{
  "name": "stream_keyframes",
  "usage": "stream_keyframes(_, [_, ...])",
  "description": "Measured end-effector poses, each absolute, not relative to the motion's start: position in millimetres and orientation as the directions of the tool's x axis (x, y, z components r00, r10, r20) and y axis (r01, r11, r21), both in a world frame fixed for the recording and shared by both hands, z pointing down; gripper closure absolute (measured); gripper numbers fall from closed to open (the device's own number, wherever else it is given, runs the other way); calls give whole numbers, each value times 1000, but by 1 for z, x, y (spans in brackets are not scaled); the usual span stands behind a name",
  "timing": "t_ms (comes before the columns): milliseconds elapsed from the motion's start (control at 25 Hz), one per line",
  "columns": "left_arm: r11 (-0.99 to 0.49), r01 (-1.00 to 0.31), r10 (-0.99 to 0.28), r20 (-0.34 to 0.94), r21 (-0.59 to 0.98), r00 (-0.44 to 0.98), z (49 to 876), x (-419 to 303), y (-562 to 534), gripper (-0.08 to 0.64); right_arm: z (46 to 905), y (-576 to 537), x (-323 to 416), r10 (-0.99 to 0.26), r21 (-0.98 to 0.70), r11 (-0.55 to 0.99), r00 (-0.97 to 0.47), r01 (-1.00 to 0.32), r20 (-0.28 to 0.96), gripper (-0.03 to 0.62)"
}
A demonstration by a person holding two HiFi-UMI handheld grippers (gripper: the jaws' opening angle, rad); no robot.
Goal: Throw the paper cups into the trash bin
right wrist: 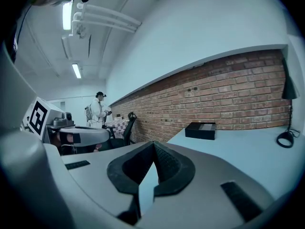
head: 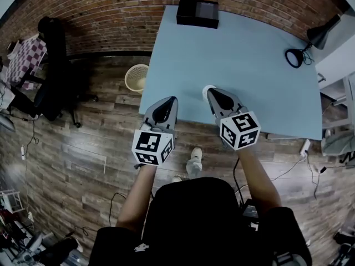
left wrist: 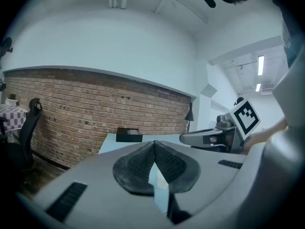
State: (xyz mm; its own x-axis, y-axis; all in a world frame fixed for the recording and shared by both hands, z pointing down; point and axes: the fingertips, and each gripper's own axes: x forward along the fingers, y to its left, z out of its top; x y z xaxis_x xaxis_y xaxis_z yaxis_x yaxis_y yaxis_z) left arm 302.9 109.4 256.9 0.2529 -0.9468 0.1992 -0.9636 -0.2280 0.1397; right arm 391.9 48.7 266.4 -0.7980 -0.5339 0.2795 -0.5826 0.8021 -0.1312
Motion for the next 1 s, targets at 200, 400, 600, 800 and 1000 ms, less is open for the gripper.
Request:
stream_keyframes(200, [-237, -962, -936, 231, 138, 264, 272, 315, 95, 558, 279, 29, 403, -528, -156, 798, -800, -583, 286, 597])
stream_keyframes(400, [-245, -959, -923, 270, 140, 275, 285, 333, 76, 558, 288, 12, 416, -508, -172, 807, -812, -566, 288, 597])
stream_keyframes(600, [-249, -959, -914, 295, 133, 278, 296, 347, 63, 558, 303, -8, 437, -527, -179, 786, -793, -591, 304, 597])
stream_keyframes(800, [-298, -950, -891, 329, 92, 312, 313, 363, 55, 558, 321, -22, 449, -535, -194, 766, -776, -613, 334, 597])
stream_keyframes(1000, [-344, -936, -867, 356, 80, 349, 333, 371, 49, 558, 336, -22, 454, -549, -204, 741, -752, -640, 364, 597])
